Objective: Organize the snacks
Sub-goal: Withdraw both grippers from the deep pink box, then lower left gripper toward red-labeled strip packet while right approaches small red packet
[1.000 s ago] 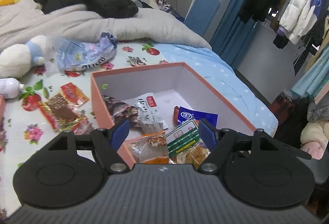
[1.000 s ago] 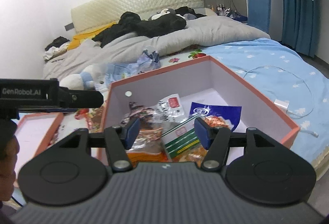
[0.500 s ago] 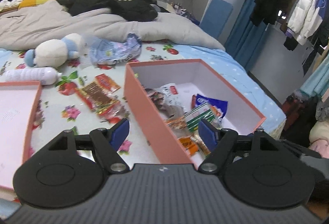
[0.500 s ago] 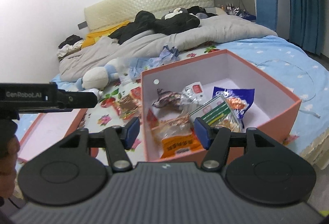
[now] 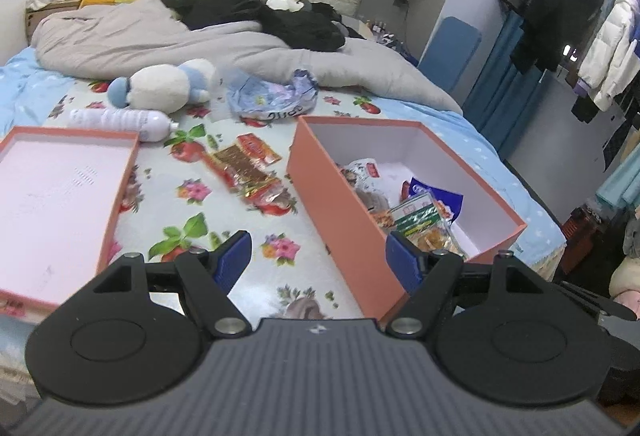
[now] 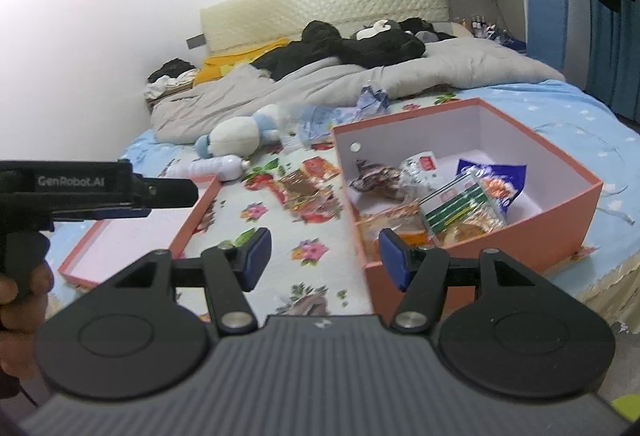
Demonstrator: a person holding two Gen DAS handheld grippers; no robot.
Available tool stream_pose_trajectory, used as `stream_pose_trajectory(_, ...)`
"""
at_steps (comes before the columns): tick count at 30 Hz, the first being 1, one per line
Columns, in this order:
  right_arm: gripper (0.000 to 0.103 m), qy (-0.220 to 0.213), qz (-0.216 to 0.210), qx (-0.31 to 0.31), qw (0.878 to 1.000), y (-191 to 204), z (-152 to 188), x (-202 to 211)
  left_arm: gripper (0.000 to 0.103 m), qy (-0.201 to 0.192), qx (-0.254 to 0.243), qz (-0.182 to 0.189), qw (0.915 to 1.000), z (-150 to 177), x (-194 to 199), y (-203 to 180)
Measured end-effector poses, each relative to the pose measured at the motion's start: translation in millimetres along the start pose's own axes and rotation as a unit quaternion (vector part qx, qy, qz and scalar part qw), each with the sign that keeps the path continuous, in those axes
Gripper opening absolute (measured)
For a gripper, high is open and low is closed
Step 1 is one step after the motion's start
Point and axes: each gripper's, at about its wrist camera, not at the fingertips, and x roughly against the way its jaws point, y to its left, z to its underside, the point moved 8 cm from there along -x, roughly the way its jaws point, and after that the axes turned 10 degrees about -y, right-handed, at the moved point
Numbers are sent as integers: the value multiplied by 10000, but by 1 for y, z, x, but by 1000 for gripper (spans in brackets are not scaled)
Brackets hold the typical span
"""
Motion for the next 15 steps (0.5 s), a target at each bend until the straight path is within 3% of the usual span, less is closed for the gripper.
stream_pose_trajectory(7, 62, 169, -143, 143, 9997, 18, 14, -5, 78, 138, 144, -190, 9996, 19, 4, 25)
stream_pose_trajectory(15, 62, 294, -107, 103, 9995, 24, 21, -35, 78, 287, 198, -249, 9991, 17, -36, 48)
